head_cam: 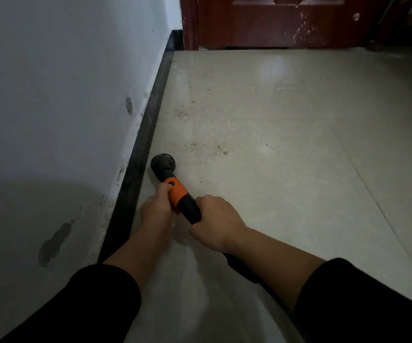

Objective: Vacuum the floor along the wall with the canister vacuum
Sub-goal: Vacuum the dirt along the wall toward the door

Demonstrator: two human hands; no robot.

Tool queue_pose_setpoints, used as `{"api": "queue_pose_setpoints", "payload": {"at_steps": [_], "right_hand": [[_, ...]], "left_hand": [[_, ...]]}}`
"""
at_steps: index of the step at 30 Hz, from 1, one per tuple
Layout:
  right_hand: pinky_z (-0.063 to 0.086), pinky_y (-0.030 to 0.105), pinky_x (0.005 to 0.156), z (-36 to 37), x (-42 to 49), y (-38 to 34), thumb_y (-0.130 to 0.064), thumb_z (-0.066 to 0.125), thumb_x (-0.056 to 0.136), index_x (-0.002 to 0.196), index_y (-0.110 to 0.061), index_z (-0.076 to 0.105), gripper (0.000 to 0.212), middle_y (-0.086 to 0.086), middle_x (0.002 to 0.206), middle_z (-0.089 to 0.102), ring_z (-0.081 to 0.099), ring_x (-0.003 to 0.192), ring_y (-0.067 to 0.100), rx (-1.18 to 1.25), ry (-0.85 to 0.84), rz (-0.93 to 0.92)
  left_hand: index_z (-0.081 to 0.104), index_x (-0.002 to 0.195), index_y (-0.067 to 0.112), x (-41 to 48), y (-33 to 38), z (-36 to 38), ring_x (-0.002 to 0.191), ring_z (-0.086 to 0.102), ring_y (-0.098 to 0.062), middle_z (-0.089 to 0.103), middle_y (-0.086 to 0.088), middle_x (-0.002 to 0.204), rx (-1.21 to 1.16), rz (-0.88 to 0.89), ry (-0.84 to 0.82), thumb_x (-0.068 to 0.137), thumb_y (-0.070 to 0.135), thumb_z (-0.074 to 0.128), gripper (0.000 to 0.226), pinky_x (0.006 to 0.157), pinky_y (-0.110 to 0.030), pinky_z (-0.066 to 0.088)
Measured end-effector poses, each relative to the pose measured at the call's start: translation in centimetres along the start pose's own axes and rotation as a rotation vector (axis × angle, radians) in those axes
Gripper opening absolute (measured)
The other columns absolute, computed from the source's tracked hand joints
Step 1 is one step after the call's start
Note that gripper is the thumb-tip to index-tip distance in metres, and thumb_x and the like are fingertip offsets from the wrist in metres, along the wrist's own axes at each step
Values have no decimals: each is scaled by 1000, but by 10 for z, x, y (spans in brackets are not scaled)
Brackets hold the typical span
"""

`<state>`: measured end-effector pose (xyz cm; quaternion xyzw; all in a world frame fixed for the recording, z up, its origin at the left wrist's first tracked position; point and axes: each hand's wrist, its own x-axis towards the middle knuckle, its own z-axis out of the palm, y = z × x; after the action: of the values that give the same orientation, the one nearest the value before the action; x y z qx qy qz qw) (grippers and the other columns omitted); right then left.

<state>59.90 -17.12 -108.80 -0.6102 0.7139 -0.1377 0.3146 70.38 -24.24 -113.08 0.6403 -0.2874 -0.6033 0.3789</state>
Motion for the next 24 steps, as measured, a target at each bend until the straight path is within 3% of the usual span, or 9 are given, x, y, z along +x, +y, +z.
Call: {"api": "queue_pose_setpoints", "payload": {"at_steps": [2, 4, 12, 21, 24], "right_hand": [[29, 26, 49, -4, -3, 5, -16, 62, 78, 84, -14, 46, 17, -2, 69, 43, 42, 58, 14, 10, 3, 16], [29, 26, 49, -8, -7, 10, -16, 62, 78, 84, -14, 46, 17, -1, 69, 44, 42, 57, 13, 19, 2, 30], [31, 26, 49, -24, -20, 28, -16, 64, 77, 85, -14, 47, 18, -1, 70, 45, 44, 59, 15, 27, 21, 77], [28, 25, 48, -37, -28, 44, -15, 63, 78, 78, -18, 41, 23, -2, 69, 43, 40, 57, 12, 18, 38, 111], [27, 25, 48, -41, -30, 52, -16, 64, 77, 72, -21, 36, 29, -3, 69, 42, 40, 56, 12, 11, 53, 127]], "left_hand": [[65, 79, 4, -2, -1, 7, 85, 66, -32, 68, -23, 87, -11, -13, -22, 75, 38, 67, 34, 89, -50, 53], [63, 79, 5, -7, -2, 14, 89, 66, -32, 67, -23, 94, -5, -14, -35, 80, 35, 67, 30, 89, -48, 53], [58, 78, 6, -18, -10, 42, 80, 60, -26, 61, -17, 87, -42, -6, -61, 90, 24, 61, 22, 73, -36, 51], [56, 72, 10, -22, -14, 63, 88, 60, -28, 60, -13, 81, -11, -16, -92, 88, 28, 62, 25, 93, -49, 50], [59, 74, 10, -23, -17, 72, 90, 62, -29, 64, -15, 87, -1, -26, -117, 87, 29, 62, 24, 92, -49, 50]]}}
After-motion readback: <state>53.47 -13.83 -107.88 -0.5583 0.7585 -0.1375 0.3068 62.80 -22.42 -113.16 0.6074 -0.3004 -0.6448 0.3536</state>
